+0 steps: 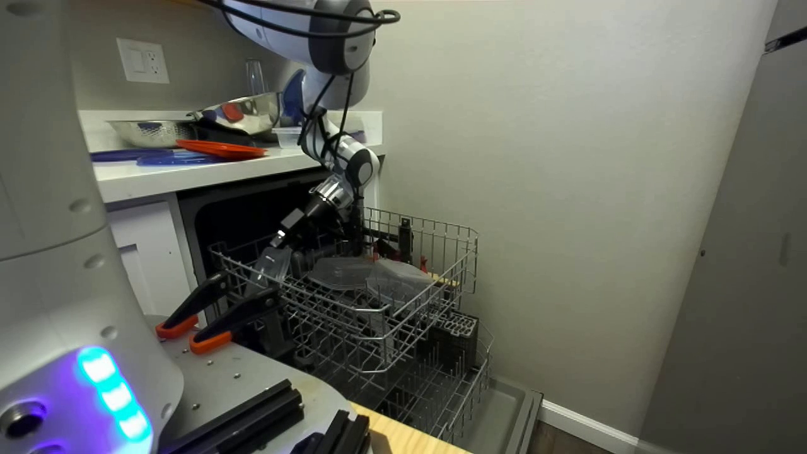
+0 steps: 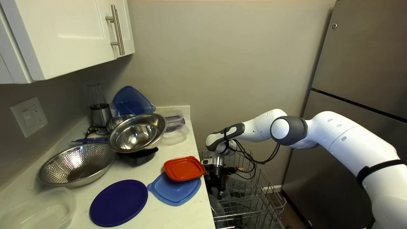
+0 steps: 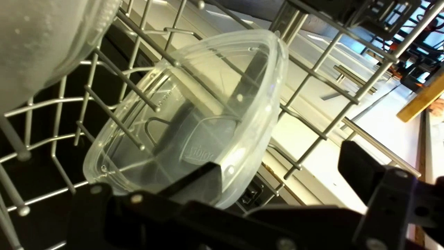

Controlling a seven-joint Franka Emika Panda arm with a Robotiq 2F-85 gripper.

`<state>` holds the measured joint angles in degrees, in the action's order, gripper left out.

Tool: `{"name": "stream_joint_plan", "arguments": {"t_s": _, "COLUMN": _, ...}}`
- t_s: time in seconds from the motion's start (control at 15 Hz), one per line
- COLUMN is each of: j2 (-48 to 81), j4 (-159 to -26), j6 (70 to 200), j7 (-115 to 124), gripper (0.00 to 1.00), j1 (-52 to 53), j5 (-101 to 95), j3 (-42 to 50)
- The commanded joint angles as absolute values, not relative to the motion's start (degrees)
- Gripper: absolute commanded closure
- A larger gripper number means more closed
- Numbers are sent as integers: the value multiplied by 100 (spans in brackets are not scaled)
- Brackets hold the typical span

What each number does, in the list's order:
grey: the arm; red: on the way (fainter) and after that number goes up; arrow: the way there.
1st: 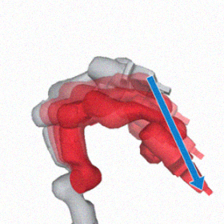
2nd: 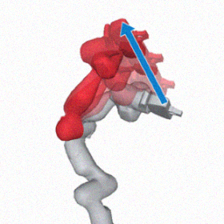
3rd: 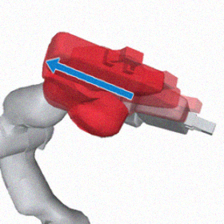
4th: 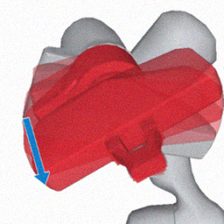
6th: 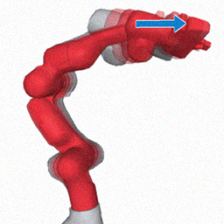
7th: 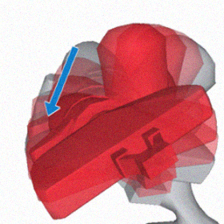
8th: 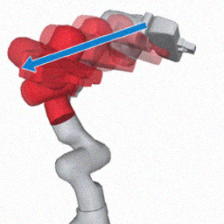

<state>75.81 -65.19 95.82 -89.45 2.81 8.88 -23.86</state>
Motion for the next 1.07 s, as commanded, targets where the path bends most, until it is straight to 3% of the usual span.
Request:
{"name": "stream_joint_plan", "arguments": {"t_s": 0.0, "j2": 7816, "j4": -6227, "j6": 8956, "j7": -9369, "gripper": 0, "j1": 515, "j5": 900, "j3": -2309}}
{"name": "stream_joint_plan", "arguments": {"t_s": 0.33, "j2": 7971, "j4": -5718, "j6": 8246, "j7": -9543, "gripper": 0, "j1": 875, "j5": 771, "j3": -2090}}
{"name": "stream_joint_plan", "arguments": {"t_s": 1.0, "j2": 8054, "j4": -5455, "j6": 8396, "j7": -9170, "gripper": 0, "j1": 1284, "j5": 200, "j3": -1708}}
